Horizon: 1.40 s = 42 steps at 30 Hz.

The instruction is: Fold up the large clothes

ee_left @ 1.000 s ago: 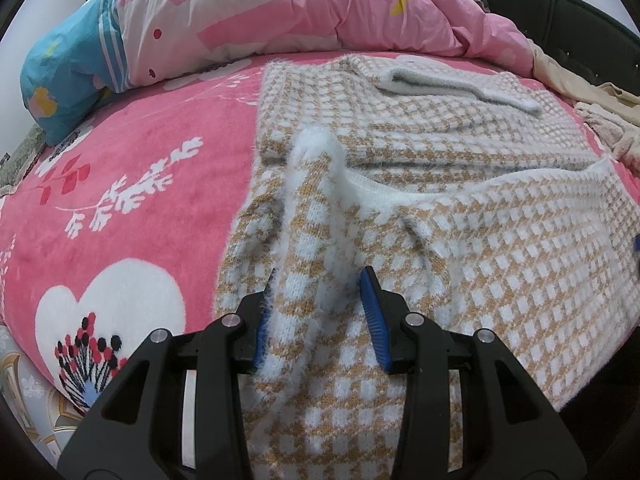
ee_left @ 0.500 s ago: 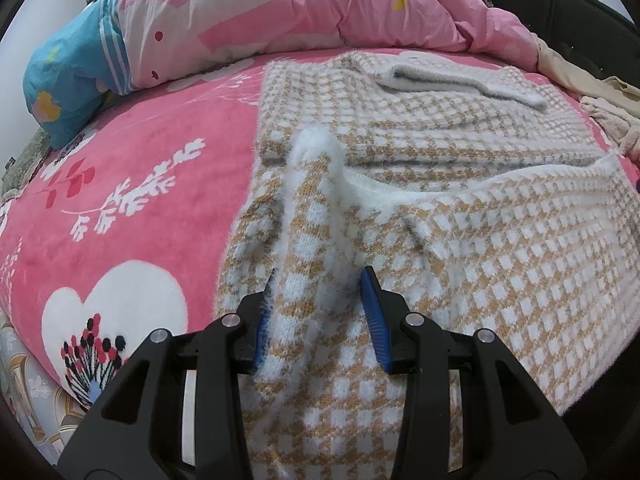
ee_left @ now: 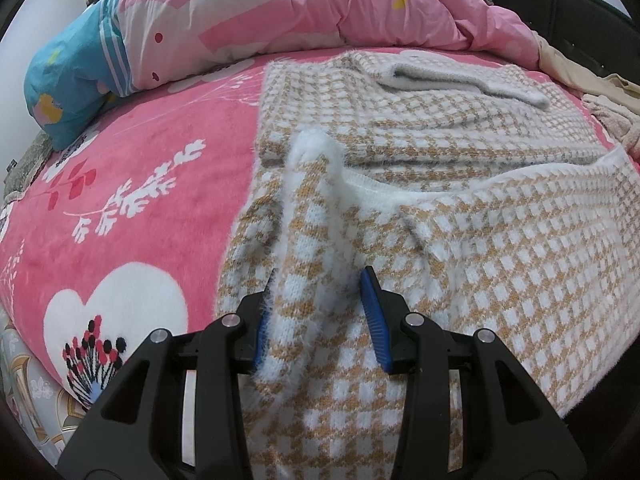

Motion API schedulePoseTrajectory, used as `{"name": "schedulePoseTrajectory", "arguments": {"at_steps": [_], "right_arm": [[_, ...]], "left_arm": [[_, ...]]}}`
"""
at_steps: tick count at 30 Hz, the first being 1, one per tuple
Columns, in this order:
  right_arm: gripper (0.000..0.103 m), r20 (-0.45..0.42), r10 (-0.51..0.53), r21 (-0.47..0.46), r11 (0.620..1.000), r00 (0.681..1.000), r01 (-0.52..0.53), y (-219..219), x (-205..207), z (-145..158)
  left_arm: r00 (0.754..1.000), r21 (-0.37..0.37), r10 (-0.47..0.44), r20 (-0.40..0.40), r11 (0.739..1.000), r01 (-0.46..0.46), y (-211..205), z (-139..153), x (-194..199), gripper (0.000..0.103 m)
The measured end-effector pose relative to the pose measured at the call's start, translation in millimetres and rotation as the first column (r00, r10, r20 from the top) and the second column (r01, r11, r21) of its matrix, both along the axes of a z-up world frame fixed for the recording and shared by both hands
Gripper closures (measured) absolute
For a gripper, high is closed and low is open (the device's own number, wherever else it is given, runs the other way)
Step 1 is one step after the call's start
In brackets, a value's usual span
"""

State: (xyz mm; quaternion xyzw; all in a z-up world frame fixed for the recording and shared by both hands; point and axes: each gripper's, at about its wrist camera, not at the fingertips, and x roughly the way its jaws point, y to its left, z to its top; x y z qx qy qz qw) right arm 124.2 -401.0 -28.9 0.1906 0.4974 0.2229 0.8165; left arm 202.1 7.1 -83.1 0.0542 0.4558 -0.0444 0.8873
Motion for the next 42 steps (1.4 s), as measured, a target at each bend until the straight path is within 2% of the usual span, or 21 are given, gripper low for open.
{"name": "schedulePoseTrajectory", "arguments": {"at_steps": [2,6,9,12,15,16,19,23,27,42], "right_arm": [[0.044,-0.019,0.005,0.003,1.000,1.000,-0.005,1.7,7.7,-3.7],[0.057,-0.055,-0.023,-0.001,1.000,0.998,0.023,5.4,35.2,-18.2],[0.063,-0.067,-0.064,-0.015,0.998,0.996,0.063,7.0,55.2,-27.3],[0.069,-0.076,-0.086,-0.041,0.996,0.993,0.083,11.0,58.6,-30.1],[0.077,-0.041,-0.063,-0.153,0.987,0.997,0.056,23.7,46.3,-21.9],[0.078,-0.019,-0.051,-0.231,0.972,0.999,0.045,32.0,39.0,-17.1],[0.081,0.039,-0.026,-0.435,0.899,0.999,0.040,54.7,23.3,-8.2],[0.081,0.081,-0.029,-0.559,0.826,0.996,0.070,73.7,22.1,-8.2],[0.081,0.083,-0.049,-0.576,0.813,0.995,0.088,78.4,28.3,-16.2],[0.081,0.086,-0.064,-0.579,0.809,0.994,0.102,76.5,31.1,-20.9]], "left_arm": [[1.000,0.001,0.001,-0.001,1.000,-0.001,-1.2,0.1,0.0,0.064],[1.000,-0.003,0.000,-0.002,1.000,0.000,2.3,0.5,0.4,0.064],[1.000,-0.004,-0.001,-0.003,1.000,0.001,3.4,1.0,0.6,0.064],[1.000,-0.003,0.000,-0.003,1.000,0.000,4.1,2.0,-0.2,0.064],[1.000,-0.003,0.000,-0.001,1.000,0.000,3.0,1.5,0.0,0.064],[1.000,-0.002,-0.001,-0.002,1.000,0.001,1.2,1.4,-0.5,0.064],[1.000,0.006,-0.002,0.000,1.000,0.002,3.7,1.4,1.2,0.064],[1.000,0.003,0.000,-0.001,1.000,0.000,5.2,1.6,1.6,0.064],[1.000,0.005,-0.003,0.000,1.000,0.003,2.0,1.0,0.7,0.064],[1.000,0.007,0.000,0.000,1.000,0.000,1.9,1.6,1.0,0.064]]}}
